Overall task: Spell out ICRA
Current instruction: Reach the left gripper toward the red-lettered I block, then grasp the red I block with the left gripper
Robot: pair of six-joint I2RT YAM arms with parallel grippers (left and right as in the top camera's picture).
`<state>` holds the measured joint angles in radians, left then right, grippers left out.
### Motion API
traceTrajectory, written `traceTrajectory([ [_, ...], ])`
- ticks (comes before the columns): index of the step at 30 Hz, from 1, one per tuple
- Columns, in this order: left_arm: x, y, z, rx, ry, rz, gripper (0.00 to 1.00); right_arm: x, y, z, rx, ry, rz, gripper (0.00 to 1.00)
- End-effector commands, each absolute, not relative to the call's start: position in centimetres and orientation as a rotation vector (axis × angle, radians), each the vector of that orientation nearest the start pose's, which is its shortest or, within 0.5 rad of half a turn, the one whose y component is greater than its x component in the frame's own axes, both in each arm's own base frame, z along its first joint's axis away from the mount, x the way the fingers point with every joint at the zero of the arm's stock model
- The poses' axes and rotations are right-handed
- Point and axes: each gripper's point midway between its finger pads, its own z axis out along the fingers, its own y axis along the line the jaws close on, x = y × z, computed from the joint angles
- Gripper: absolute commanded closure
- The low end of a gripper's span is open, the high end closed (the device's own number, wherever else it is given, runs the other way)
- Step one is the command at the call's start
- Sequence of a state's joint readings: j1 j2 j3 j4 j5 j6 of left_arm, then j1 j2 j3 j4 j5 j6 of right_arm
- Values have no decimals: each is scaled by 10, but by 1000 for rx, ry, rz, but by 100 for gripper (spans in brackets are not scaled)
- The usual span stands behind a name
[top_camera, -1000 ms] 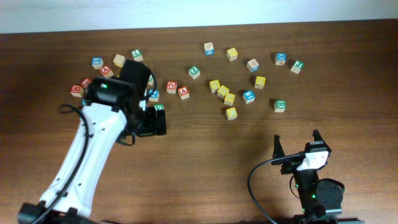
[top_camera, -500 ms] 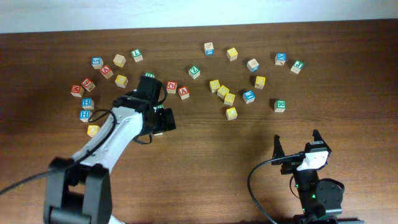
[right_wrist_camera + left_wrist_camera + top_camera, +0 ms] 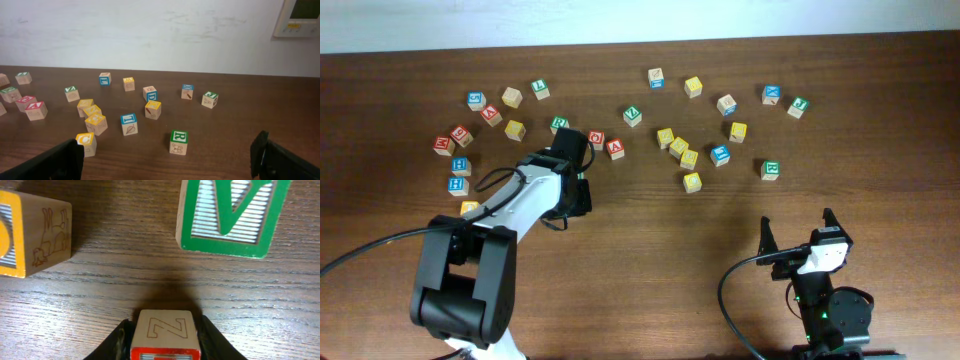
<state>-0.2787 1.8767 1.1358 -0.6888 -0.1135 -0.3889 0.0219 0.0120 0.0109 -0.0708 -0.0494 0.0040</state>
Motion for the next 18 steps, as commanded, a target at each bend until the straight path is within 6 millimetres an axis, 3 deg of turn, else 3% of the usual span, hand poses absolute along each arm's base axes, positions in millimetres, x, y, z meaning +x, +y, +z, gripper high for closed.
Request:
traceTrajectory([
  [1,343,-76,-7,-169,2983,123,75,246,13,156,-40,1646,66,2],
  [5,338,-77,-4,-167,3008,124,80,246,13,156,-40,1646,66,2],
  [9,338,-77,15,-166,3049,142,82,246,13,156,-40,1646,66,2],
  [11,335,-86,28,-164,3081,67,81,246,13,156,-40,1646,66,2],
  [12,330,-106,50,-161,3110,-113,81,246,13,156,-40,1646,66,2],
  [14,327,-119,68,-144,3107,-235,81,246,13,156,-40,1646,66,2],
  [15,326,-132,87,-58,3075,-369,81,246,13,156,-40,1646,66,2],
  [16,325,-142,119,-13,2999,-476,79,246,13,156,-40,1646,66,2],
  [18,322,-141,166,11,2881,-508,79,246,13,156,-40,1646,66,2],
])
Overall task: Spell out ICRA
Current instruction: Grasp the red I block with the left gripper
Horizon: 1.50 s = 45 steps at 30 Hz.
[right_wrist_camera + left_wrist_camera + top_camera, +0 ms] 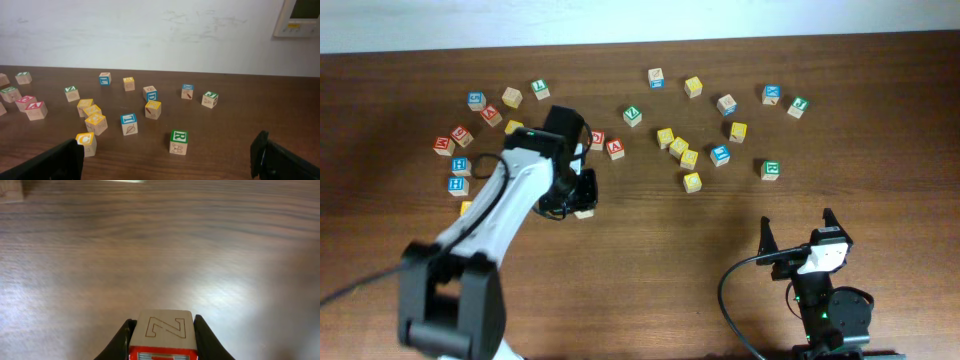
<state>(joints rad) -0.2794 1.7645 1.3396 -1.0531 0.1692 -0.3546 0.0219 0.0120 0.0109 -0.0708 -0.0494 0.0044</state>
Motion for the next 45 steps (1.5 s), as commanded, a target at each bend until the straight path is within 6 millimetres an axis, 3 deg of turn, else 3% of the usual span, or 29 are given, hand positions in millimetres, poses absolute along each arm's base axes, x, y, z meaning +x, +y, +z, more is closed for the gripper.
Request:
traceTrajectory([
  [1,316,-139,193,23,2813,-525,79,246,13,156,-40,1646,66,2],
  [4,282,-129,254,27,2651,-562,79,246,13,156,-40,1646,66,2],
  [6,257,-121,261,12,2667,-561,81,246,13,156,-40,1646,66,2],
  [9,228,-118,230,-49,2825,-539,83,246,13,156,-40,1646,66,2],
  [12,216,-135,171,-118,2928,-518,83,246,13,156,-40,1646,66,1],
  [15,221,-149,114,-175,2932,-438,83,246,13,156,-40,1646,66,2],
  [18,235,-152,85,-154,2927,-263,83,246,13,156,-40,1646,66,2],
  [21,241,-174,47,-85,2981,-218,84,246,13,156,-40,1646,66,2],
  [25,245,-164,3,-136,3024,-4,79,246,13,156,-40,1646,66,2],
  [28,248,-165,-8,-135,3030,9,81,246,13,156,-40,1646,66,2],
  [34,260,-162,-6,-135,2971,40,74,246,13,156,-40,1646,66,2],
  [45,267,-181,-3,-4,2949,-58,71,246,13,156,-40,1646,66,2],
])
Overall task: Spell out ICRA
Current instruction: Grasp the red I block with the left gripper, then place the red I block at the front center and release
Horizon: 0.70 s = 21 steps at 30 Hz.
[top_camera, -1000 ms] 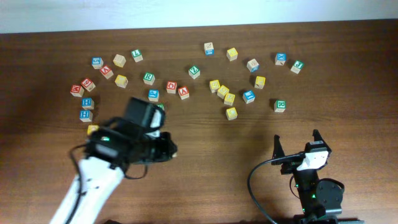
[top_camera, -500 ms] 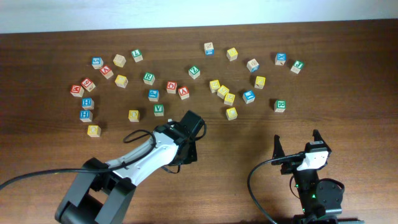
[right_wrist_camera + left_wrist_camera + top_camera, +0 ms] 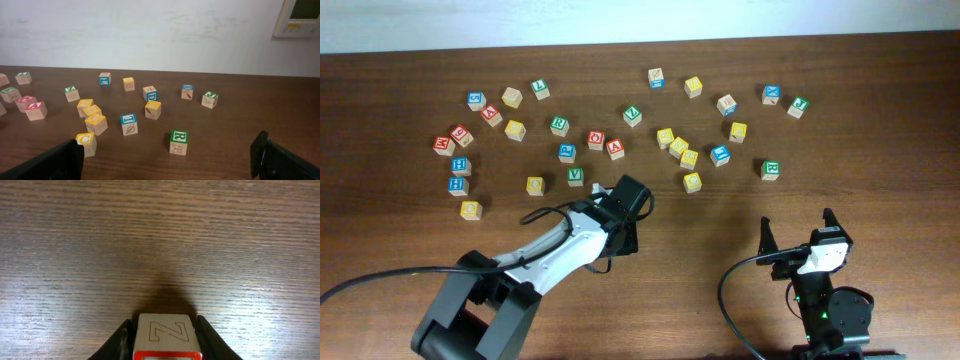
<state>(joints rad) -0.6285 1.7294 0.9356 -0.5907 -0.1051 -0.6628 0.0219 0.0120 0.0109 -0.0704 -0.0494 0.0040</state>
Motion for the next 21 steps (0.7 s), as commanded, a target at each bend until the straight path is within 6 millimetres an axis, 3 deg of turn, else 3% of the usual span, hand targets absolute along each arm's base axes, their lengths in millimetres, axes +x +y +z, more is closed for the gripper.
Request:
traceTrajectory([
  [1,266,-182,-3,1,2948,-59,71,246,13,156,-40,1646,66,2],
  [6,266,-181,-3,0,2950,-58,72,246,13,156,-40,1646,66,2],
  [8,265,-181,-4,0,2954,-53,62,246,13,156,-40,1646,66,2],
  [9,265,-180,-2,-2,2958,-48,51,246,13,156,-40,1646,66,2],
  [10,266,-179,1,-8,2966,-38,35,246,13,156,-40,1646,66,2],
  [15,277,-182,35,-24,2984,-18,28,246,13,156,-40,1646,66,2],
  [17,287,-188,68,-29,2959,-44,28,246,13,156,-40,1646,66,2],
  [19,296,-188,119,-55,2902,-99,27,246,13,156,-40,1646,66,2],
  [21,297,-181,162,-82,2848,-146,18,246,13,156,-40,1646,66,2],
])
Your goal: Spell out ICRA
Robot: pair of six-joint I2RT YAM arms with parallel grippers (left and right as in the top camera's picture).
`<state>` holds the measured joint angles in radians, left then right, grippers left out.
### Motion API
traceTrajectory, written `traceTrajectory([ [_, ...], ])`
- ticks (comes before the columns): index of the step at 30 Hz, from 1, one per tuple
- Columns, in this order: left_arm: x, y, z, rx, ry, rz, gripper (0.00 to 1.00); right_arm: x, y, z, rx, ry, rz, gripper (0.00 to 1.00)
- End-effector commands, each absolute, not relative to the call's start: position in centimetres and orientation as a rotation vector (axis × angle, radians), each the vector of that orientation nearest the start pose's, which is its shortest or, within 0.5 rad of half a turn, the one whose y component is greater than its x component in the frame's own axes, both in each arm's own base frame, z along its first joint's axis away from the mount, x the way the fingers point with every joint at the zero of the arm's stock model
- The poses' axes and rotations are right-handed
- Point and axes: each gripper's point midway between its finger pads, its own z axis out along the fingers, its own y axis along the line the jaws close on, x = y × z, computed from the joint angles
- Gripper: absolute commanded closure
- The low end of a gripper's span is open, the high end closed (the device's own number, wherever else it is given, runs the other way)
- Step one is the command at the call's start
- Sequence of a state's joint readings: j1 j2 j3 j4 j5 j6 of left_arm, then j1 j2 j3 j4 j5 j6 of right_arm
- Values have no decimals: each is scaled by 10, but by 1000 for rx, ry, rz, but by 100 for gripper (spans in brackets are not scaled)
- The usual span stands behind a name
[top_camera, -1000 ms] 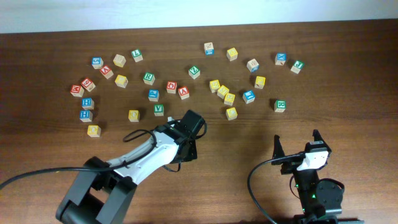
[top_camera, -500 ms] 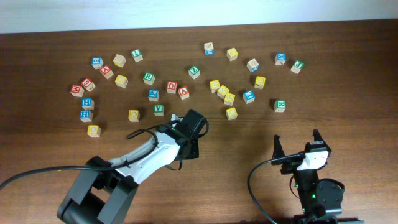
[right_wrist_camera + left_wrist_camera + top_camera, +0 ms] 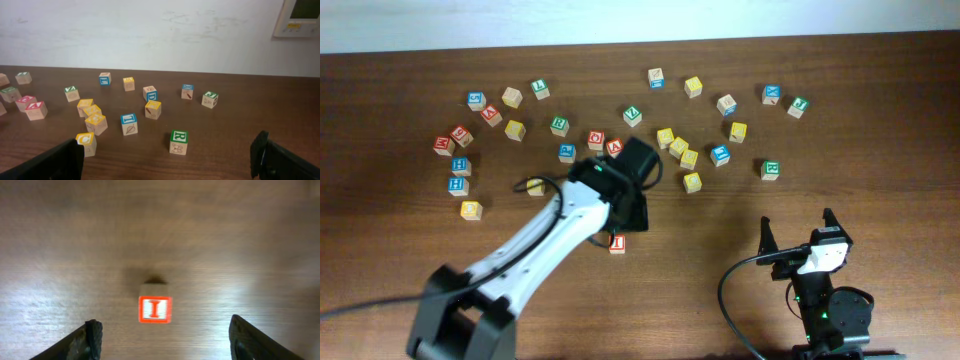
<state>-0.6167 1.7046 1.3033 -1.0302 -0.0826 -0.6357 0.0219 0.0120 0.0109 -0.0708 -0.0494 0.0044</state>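
Observation:
The red-framed I block (image 3: pixel 617 243) stands alone on the table with its I face up, and in the left wrist view the I block (image 3: pixel 155 309) lies straight below the camera. My left gripper (image 3: pixel 162 342) hangs open above it, fingers far apart and touching nothing. Among the scattered blocks I see the red A block (image 3: pixel 615 148), the yellow C block (image 3: pixel 85 141) and the green R block (image 3: pixel 179 140). My right gripper (image 3: pixel 165 165) rests open at the front right, its fingers (image 3: pixel 765 230) pointing toward the blocks.
Several other letter blocks lie scattered across the far half of the brown table (image 3: pixel 880 120), in a left cluster (image 3: pixel 460 165) and a right cluster (image 3: pixel 720 153). The left arm (image 3: pixel 550 235) reaches diagonally over the table's middle. A white wall stands behind the table.
My left gripper was shut on the I block low over the table. Now it is open and higher up, and the block stands free on the wood, I face up. The right arm is unchanged.
My left gripper was shut on the block among the left cluster of blocks. Then it held the block beside that cluster. Later it had the block low over the front middle of the table, where the block now stands released.

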Motion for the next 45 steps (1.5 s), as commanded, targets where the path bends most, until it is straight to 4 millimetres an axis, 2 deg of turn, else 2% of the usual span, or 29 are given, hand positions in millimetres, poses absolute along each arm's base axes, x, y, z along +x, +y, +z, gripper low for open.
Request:
traceTrajectory([
  [1,294,-177,176,-93,2823,-166,5,246,13,156,-40,1646,66,2],
  [2,291,-168,189,-113,2796,-174,0,246,13,156,-40,1646,66,2],
  [3,285,-157,199,-138,2783,-173,1,246,13,156,-40,1646,66,2],
  [5,282,-145,205,-174,2782,-165,1,246,13,156,-40,1646,66,2],
  [15,293,-106,204,-351,2780,-118,1,246,13,156,-40,1646,66,2],
  [23,300,-87,204,-418,2751,-63,1,246,13,156,-40,1646,66,2],
  [38,300,-88,205,-421,2751,-79,1,246,13,156,-40,1647,66,2],
  [45,306,-45,203,-629,2733,-67,1,246,13,156,-40,1647,66,2],
])
